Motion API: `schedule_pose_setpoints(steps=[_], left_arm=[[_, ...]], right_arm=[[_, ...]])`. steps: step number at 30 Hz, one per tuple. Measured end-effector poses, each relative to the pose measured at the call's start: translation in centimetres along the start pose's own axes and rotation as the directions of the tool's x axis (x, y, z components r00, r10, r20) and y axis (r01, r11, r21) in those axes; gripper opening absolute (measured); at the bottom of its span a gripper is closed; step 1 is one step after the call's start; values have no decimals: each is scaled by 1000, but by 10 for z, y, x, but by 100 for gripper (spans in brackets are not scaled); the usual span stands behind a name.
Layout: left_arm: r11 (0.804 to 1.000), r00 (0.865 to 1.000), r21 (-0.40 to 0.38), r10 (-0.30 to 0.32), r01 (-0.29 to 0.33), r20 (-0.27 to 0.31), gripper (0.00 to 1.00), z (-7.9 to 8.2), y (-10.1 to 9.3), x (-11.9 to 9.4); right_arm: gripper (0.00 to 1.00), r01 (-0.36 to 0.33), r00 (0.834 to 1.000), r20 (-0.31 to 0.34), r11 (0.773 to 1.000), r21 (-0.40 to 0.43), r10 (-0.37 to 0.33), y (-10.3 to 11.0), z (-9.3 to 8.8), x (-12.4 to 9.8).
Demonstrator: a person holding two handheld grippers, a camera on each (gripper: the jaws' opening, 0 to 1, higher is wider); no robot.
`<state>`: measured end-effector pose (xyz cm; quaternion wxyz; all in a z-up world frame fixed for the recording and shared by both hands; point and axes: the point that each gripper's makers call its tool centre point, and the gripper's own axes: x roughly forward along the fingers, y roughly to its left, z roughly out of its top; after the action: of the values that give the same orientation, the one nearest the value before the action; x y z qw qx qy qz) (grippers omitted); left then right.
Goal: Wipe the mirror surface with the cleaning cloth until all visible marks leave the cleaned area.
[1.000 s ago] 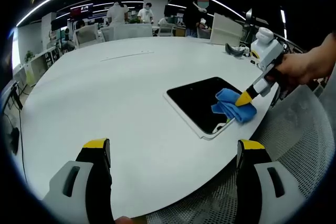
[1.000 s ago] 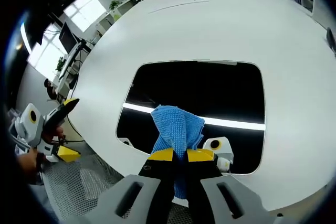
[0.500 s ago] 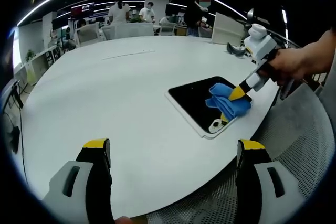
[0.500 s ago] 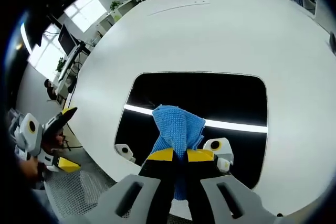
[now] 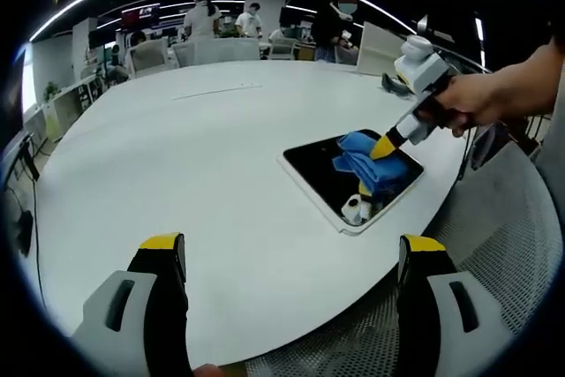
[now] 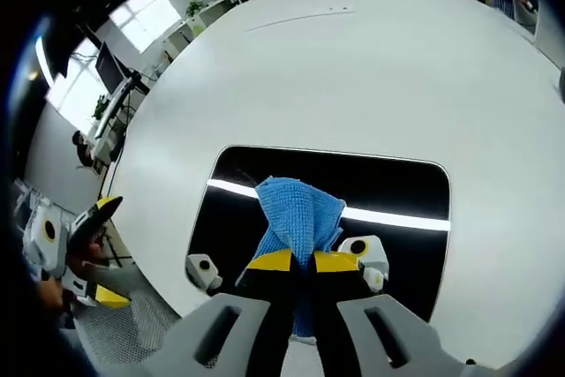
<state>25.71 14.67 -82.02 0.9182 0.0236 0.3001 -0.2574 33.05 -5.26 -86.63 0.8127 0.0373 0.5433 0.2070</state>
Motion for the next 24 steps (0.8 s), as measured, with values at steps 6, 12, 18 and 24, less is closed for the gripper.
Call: schedule_pose_setpoints(steps=[6, 12, 18, 24], left_arm=[[1000, 1000, 2, -9, 9, -4, 99, 0, -2, 0], [1000, 1000, -5, 2, -2, -2, 99, 0, 0, 0], [1000, 1000, -7, 5, -5, 1, 99, 1, 1, 0], [1000, 1000, -9, 8, -8, 3, 99, 1, 1, 0]], right_arm=[[1, 3, 1000, 6, 1000, 7, -3, -4, 12, 4], [0, 16, 1000, 6, 1000, -19, -15, -6, 22, 8], [0, 24, 1000, 6, 999, -35, -24, -8, 30, 11], [0, 31, 1000, 8, 999, -42, -31, -12, 40, 14]])
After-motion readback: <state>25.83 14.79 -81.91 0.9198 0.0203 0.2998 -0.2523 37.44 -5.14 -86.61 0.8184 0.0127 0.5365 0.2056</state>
